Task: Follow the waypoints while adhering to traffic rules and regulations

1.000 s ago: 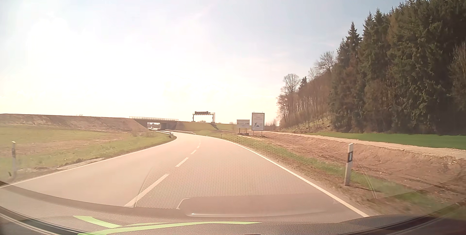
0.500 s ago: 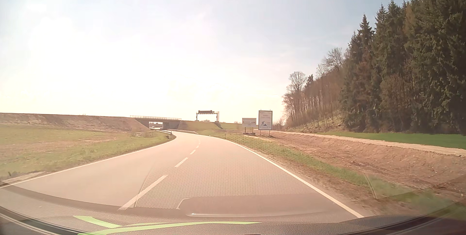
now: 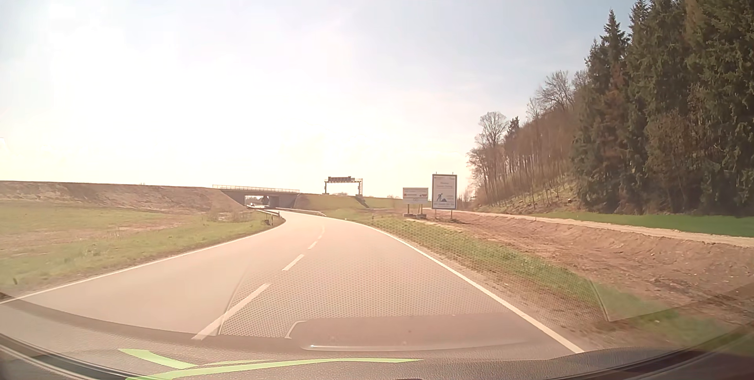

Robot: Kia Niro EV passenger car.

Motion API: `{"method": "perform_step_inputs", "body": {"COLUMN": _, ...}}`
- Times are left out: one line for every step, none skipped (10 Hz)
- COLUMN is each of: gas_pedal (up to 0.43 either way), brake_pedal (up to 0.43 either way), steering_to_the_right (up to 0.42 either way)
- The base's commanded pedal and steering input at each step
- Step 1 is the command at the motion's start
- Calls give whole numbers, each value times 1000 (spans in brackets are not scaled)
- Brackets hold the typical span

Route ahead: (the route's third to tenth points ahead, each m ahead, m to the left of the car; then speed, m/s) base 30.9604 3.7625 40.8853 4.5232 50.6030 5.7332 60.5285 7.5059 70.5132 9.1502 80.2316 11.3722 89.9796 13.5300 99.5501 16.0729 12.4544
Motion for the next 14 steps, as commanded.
{"method": "perform_step_inputs", "body": {"gas_pedal": 79, "brake_pedal": 0, "steering_to_the_right": -15}}
{"method": "perform_step_inputs", "body": {"gas_pedal": 79, "brake_pedal": 0, "steering_to_the_right": -15}}
{"method": "perform_step_inputs", "body": {"gas_pedal": 79, "brake_pedal": 0, "steering_to_the_right": -16}}
{"method": "perform_step_inputs", "body": {"gas_pedal": 79, "brake_pedal": 0, "steering_to_the_right": -15}}
{"method": "perform_step_inputs", "body": {"gas_pedal": 79, "brake_pedal": 0, "steering_to_the_right": -15}}
{"method": "perform_step_inputs", "body": {"gas_pedal": 79, "brake_pedal": 0, "steering_to_the_right": -15}}
{"method": "perform_step_inputs", "body": {"gas_pedal": 79, "brake_pedal": 0, "steering_to_the_right": -15}}
{"method": "perform_step_inputs", "body": {"gas_pedal": 79, "brake_pedal": 0, "steering_to_the_right": -15}}
{"method": "perform_step_inputs", "body": {"gas_pedal": 79, "brake_pedal": 0, "steering_to_the_right": -15}}
{"method": "perform_step_inputs", "body": {"gas_pedal": 79, "brake_pedal": 0, "steering_to_the_right": -16}}
{"method": "perform_step_inputs", "body": {"gas_pedal": 79, "brake_pedal": 0, "steering_to_the_right": -15}}
{"method": "perform_step_inputs", "body": {"gas_pedal": 79, "brake_pedal": 0, "steering_to_the_right": -15}}
{"method": "perform_step_inputs", "body": {"gas_pedal": 79, "brake_pedal": 0, "steering_to_the_right": -15}}
{"method": "perform_step_inputs", "body": {"gas_pedal": 79, "brake_pedal": 0, "steering_to_the_right": -14}}
